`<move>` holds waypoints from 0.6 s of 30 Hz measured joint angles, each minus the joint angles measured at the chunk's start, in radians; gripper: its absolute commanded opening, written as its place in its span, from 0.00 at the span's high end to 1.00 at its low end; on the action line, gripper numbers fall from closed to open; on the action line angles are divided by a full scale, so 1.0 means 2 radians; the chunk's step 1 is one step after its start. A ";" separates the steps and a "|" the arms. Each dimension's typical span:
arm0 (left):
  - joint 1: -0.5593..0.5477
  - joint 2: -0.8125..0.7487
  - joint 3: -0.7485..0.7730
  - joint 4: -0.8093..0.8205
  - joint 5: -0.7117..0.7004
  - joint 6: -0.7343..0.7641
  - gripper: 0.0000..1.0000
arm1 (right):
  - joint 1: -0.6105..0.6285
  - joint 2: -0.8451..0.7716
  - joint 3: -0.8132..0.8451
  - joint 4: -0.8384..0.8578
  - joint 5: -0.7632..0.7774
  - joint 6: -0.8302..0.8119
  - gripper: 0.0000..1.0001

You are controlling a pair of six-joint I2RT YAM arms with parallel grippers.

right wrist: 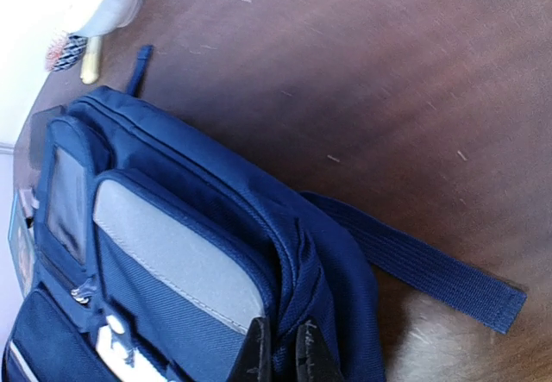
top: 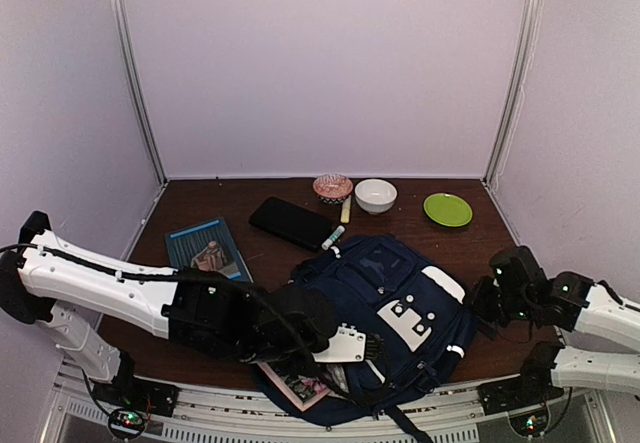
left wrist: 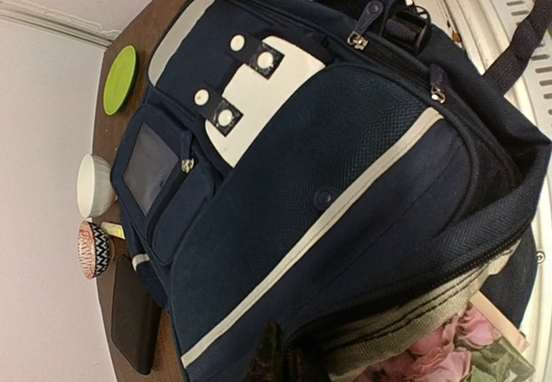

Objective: Pack the student bag
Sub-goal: Adjust the student bag at the center of the board.

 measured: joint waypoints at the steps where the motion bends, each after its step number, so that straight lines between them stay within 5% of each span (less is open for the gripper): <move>1: -0.003 0.000 0.006 -0.005 -0.007 -0.001 1.00 | 0.000 0.013 0.017 0.001 0.000 -0.014 1.00; 18: -0.030 0.044 0.196 -0.123 -0.034 -0.077 1.00 | 0.000 0.278 0.317 0.048 -0.110 -0.250 1.00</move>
